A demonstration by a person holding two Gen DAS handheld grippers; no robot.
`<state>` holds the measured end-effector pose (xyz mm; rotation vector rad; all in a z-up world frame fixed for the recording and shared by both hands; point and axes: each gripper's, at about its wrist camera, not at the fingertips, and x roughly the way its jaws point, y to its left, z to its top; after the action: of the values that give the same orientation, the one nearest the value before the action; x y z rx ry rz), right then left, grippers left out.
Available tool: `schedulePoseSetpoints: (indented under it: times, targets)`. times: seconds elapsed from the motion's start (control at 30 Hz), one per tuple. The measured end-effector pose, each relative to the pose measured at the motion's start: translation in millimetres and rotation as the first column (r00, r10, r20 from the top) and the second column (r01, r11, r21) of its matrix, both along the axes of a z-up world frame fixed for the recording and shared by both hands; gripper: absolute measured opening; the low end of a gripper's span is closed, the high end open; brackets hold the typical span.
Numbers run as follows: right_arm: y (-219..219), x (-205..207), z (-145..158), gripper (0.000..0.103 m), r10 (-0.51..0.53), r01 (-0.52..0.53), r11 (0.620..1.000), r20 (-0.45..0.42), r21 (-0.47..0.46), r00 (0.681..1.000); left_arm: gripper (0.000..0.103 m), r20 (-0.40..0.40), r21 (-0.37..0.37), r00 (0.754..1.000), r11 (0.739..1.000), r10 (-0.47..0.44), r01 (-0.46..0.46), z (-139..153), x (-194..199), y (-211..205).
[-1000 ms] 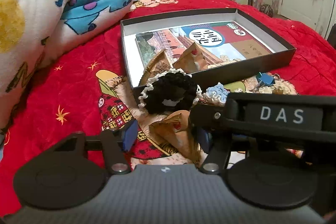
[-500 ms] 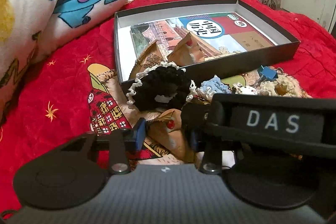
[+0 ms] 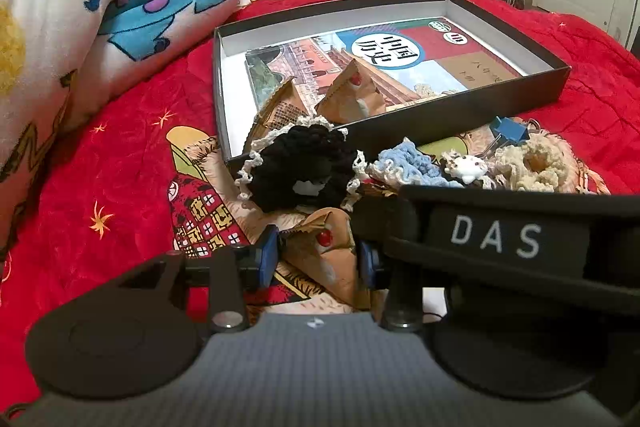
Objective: Organize objects
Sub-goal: 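Close each tool on another brown paper triangle in the pile, then lift the left tool's triangle into the box while the right tool carries its own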
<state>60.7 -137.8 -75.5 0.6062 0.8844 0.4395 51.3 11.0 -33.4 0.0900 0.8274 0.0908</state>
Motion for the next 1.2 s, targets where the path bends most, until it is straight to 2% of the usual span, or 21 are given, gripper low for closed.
schedulePoseSetpoints:
  times: [0.2,0.53,0.87,1.2]
  targets:
    - [-2.6,-2.0,1.1,0.039,-0.005,0.005,1.000,-0.011,-0.006,1.000,0.044,-0.017,0.003,1.000,1.000,0.003,-0.003,3.8,-2.4,-0.9]
    - [6.4,-15.8,19.4,0.038,0.009,-0.009,1.000,-0.043,-0.008,0.999,0.043,-0.019,-0.030,1.000,0.999,0.021,-0.021,19.4,-20.5,9.0]
    - [11.4,-41.5,53.5,0.038,0.022,-0.022,1.000,0.027,-0.011,0.999,0.044,0.065,-0.059,0.998,0.998,0.026,-0.022,49.5,-46.1,15.1]
    - [8.3,-46.5,72.1,0.038,0.006,-0.007,1.000,0.084,0.003,0.996,0.043,0.140,-0.085,0.990,0.996,0.027,-0.015,62.2,-50.1,16.3]
